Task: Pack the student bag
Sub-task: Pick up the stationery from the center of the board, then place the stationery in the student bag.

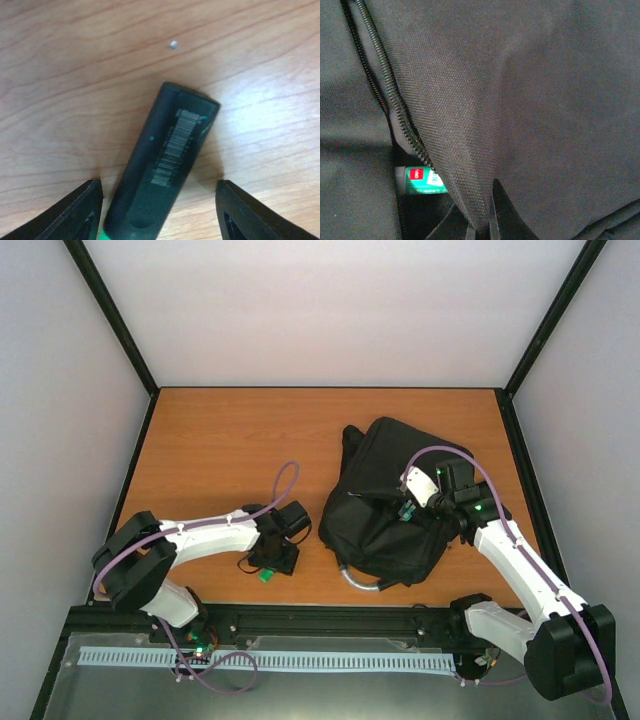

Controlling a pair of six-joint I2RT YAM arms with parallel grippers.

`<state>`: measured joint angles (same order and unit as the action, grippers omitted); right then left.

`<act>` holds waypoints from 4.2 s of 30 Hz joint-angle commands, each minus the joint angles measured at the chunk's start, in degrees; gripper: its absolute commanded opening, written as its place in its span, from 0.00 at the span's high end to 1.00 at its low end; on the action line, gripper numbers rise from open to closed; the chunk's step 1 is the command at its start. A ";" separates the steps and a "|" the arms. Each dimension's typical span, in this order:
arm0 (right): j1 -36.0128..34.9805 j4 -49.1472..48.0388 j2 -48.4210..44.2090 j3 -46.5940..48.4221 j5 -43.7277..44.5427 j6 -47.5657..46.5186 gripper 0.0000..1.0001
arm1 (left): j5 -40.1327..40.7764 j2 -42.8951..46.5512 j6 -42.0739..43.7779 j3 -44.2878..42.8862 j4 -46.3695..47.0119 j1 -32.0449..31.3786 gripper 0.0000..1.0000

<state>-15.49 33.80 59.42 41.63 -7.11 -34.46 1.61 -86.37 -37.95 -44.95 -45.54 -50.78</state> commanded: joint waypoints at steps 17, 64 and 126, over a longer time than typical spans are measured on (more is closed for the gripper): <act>-0.46 -1.42 -0.77 1.62 -1.29 0.25 0.97 | -0.18 0.19 -10.76 -0.32 -4.61 -5.46 0.38; -0.45 -1.83 -2.29 1.48 -0.42 0.33 0.97 | -14.45 -13.42 8.31 -26.46 24.15 -9.16 0.84; -0.46 -1.69 -1.06 1.41 -0.76 0.40 0.97 | 3.91 -23.21 5.62 -28.24 35.47 -12.46 0.99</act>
<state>-15.53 33.69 58.43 41.63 -6.72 -34.44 2.50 -107.33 -34.96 -69.97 -15.14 -63.02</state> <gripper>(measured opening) 0.045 0.024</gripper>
